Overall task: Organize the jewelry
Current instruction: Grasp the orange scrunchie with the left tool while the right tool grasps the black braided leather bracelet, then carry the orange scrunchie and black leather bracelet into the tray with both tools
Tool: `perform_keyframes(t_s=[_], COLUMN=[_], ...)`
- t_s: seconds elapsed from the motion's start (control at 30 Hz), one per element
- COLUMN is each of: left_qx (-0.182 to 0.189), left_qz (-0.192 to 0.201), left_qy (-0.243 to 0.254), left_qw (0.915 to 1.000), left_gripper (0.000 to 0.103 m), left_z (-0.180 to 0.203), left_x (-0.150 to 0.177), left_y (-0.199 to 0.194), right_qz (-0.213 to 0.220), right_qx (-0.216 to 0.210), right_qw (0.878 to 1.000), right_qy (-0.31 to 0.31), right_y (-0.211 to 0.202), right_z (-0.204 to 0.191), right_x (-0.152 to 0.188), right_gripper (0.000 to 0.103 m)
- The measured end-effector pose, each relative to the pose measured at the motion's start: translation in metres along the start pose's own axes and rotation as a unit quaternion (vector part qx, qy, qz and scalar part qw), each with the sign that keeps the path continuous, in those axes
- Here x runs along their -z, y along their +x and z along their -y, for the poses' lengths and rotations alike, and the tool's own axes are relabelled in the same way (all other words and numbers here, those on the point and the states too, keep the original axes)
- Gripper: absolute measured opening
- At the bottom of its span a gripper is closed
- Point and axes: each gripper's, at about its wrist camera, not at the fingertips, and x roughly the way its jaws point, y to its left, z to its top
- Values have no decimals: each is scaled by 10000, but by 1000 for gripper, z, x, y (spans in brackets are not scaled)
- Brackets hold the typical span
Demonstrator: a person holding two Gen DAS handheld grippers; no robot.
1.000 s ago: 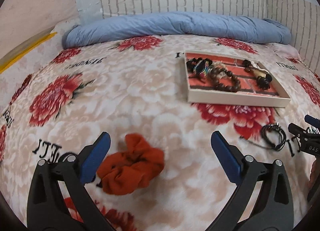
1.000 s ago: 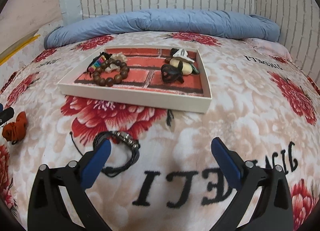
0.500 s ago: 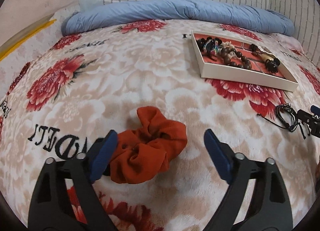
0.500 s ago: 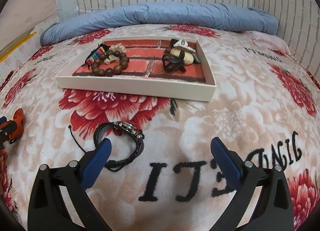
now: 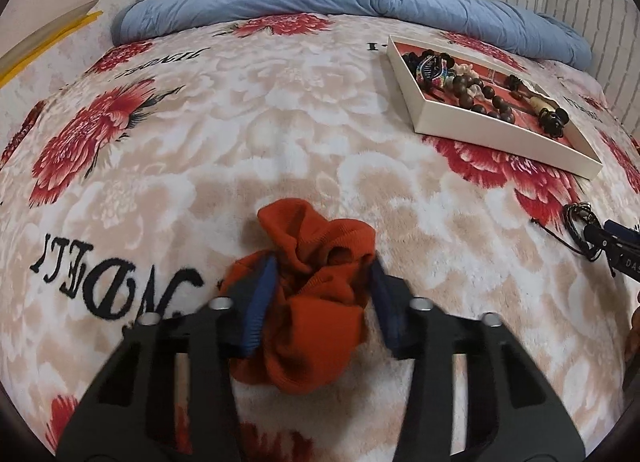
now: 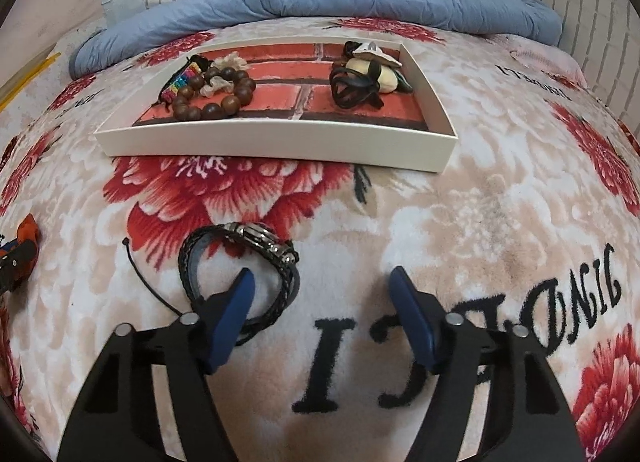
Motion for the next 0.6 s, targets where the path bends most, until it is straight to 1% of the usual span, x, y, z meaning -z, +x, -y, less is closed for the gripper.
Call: perform_keyframes(t_s=[0.03,0.07,0.13,0.17,0.23,0.27,0.33,0.37,0.5,0.6], left_qx=[4,4,-14,-18,-28,-26,-24,-23,11,62], left_qz=[-8,-7,14,26,47,47,39,40,58,121], left_qy=[-3,-6,6,18,45,49,35,29,31,54], left_qw=[10000,10000,10000,10000,10000,10000,10000,10000,10000,9999], left_gripper=[33,31,27,25,23,23,22,21,20,19], left_z=[-1,-1,0,1,2,2,2,2,4,10], left_x=[-1,-2,-3,-3,-3,-3,-5,-6,-11,-17], left_y=[1,2,1,1,0,-1,0,-1,-3,-6], right_qz=[0,3,11,21,24,15,20,24,21,112], right_qx=[6,8,-27,-61,-130,-151,-207,-231,-351,-384], right_qw=[10000,10000,10000,10000,9999,9998,9997,9997,9994,9992], right_qy=[7,0,-39,-70,-107,-108,-104,-103,-36,24], right_y=[1,0,0,0,0,0,-1,-2,-3,-8], right_z=[-1,-2,-4,-5,-7,-7,-7,-7,-3,2], right_x=[-1,0,-1,-1,-1,-2,-2,-2,-5,-11], right_gripper=[58,56,42,39,28,26,17,14,14,14])
